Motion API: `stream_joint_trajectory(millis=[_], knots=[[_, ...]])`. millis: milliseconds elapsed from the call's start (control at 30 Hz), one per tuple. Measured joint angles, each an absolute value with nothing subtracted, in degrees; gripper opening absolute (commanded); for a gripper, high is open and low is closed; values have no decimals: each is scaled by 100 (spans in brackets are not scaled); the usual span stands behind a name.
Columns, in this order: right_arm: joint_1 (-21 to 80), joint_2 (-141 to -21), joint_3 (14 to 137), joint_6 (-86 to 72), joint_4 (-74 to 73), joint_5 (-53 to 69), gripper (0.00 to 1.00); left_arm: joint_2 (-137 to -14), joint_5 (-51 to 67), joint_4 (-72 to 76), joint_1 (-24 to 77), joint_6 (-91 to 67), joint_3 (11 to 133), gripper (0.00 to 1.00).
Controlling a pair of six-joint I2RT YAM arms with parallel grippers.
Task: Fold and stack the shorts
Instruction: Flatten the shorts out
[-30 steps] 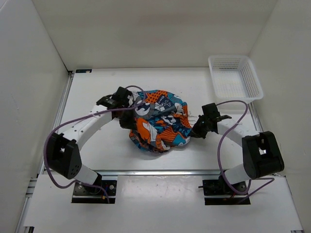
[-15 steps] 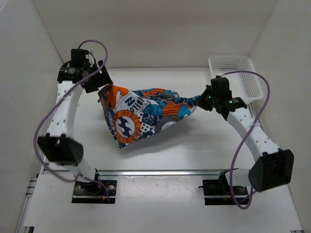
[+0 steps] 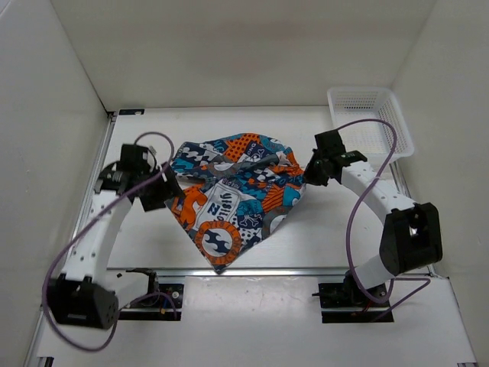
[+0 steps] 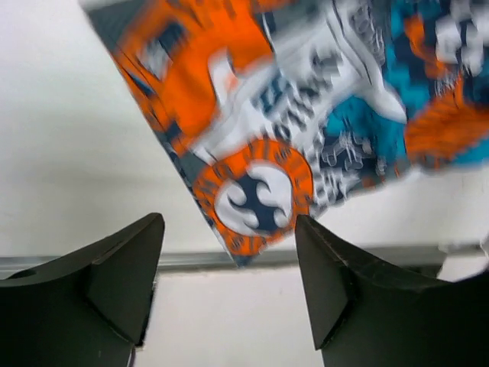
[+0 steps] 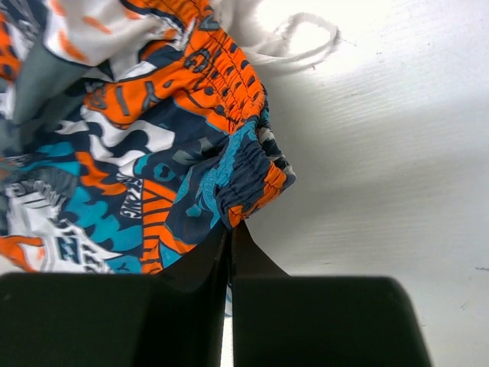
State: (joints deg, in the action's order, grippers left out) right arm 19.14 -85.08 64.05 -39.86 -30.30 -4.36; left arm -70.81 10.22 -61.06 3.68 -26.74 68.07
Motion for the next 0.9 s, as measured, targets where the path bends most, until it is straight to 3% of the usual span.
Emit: stream_joint_trajectory(millis=[100, 200, 367, 600, 633, 800, 900], knots=[[1914, -8705, 6405, -3909, -3037, -440, 0, -6084, 1229, -6005, 1011, -3138, 5802, 80], [1914, -8770, 6405, -3850, -3039, -454, 0, -5843, 1439, -5870, 1737, -3612, 4974, 80], [1896, -8777, 6394, -3806, -3035, -480, 0, -6622, 1481, -5439, 1964, -4147, 4268, 80], [1879, -8427, 5675, -3760, -3048, -489, 0, -8119, 1284, -4523, 1951, -4377, 4272, 69], [1879, -8309, 5511, -3754, -3044, -491, 0, -8374, 1271, -4445, 1951, -4377, 4313, 66], [1876, -7585, 4777, -3795, -3155, -464, 0, -9391, 1293, -4440, 1918, -4307, 5017, 10], [1922, -7116, 4348, -3946, -3170, -443, 0, -9828, 1326, -4405, 1800, -4156, 5507, 10]])
